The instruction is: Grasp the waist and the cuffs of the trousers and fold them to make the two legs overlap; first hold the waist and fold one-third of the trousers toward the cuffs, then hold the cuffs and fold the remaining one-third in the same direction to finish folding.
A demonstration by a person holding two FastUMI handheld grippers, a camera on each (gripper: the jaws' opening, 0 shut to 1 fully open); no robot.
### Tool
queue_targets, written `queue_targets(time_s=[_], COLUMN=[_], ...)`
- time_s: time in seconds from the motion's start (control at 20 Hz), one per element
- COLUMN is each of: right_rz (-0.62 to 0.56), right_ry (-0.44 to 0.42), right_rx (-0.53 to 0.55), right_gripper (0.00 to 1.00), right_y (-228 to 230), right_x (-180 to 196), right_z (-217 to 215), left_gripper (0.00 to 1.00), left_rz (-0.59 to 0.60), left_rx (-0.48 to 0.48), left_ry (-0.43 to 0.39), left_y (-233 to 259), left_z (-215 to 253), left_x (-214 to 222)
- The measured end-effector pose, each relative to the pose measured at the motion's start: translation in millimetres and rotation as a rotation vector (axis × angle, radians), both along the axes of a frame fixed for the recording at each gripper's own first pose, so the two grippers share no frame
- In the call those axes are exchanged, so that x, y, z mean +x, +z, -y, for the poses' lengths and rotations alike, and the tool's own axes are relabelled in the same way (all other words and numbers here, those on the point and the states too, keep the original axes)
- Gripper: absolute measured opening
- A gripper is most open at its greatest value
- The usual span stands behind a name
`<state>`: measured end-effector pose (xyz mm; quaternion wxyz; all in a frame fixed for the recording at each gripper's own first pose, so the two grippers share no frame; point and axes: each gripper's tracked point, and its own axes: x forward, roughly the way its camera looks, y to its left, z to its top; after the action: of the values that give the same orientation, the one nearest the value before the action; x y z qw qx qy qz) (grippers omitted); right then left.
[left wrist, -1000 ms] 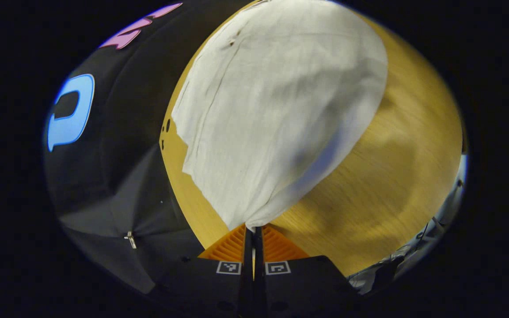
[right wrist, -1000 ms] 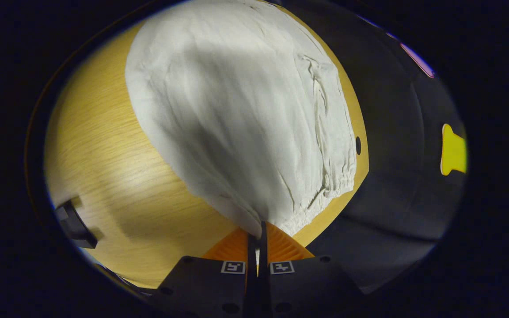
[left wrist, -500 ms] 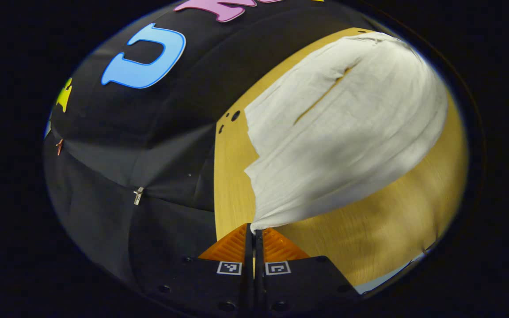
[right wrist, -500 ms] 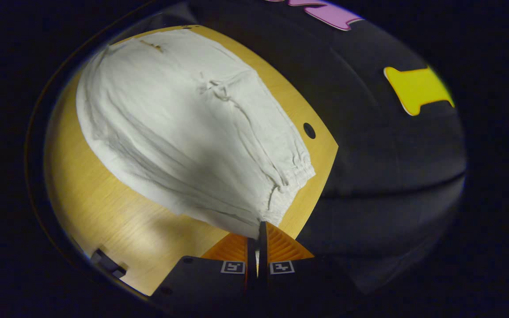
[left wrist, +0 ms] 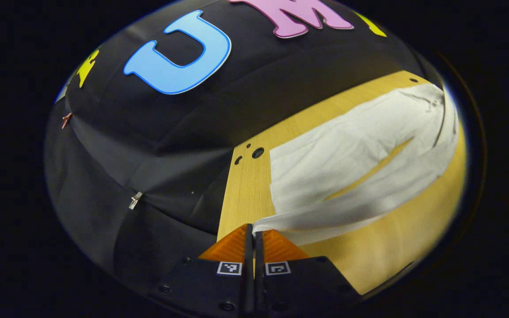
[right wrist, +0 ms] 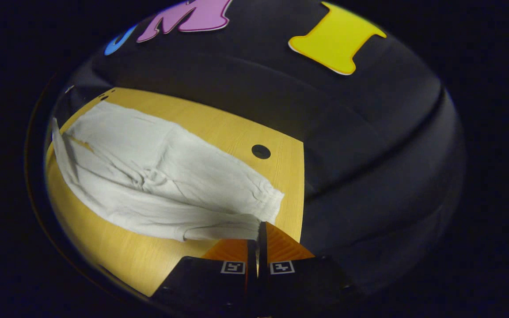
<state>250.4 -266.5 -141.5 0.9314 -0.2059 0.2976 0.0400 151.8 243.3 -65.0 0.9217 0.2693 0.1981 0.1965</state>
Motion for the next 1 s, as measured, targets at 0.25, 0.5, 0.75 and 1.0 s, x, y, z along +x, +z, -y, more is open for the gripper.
queue_targets(time_s=[0.25, 0.5, 0.75, 1.0], right_rz=[0.067, 0.108, 0.096, 0.080], right_ry=[-0.046, -0.130, -0.204, -0.260], right_rx=[0.084, 0.190, 0.265, 0.313], right_gripper=[0.05, 0.05, 0.05, 0.47], right_y=[43, 38, 46, 42], right_x=[24, 81, 94, 93], right_z=[-12, -17, -10, -10], left_gripper=[0.05, 0.05, 0.05, 0.31], left_rz=[0.122, 0.170, 0.120, 0.114], left_rx=[-0.107, -0.134, -0.342, -0.535], left_ry=[-0.025, -0.020, 0.026, 0.026], left_y=[44, 66, 16, -19], left_z=[0, -27, -48, -30], left_x=[87, 159, 205, 216])
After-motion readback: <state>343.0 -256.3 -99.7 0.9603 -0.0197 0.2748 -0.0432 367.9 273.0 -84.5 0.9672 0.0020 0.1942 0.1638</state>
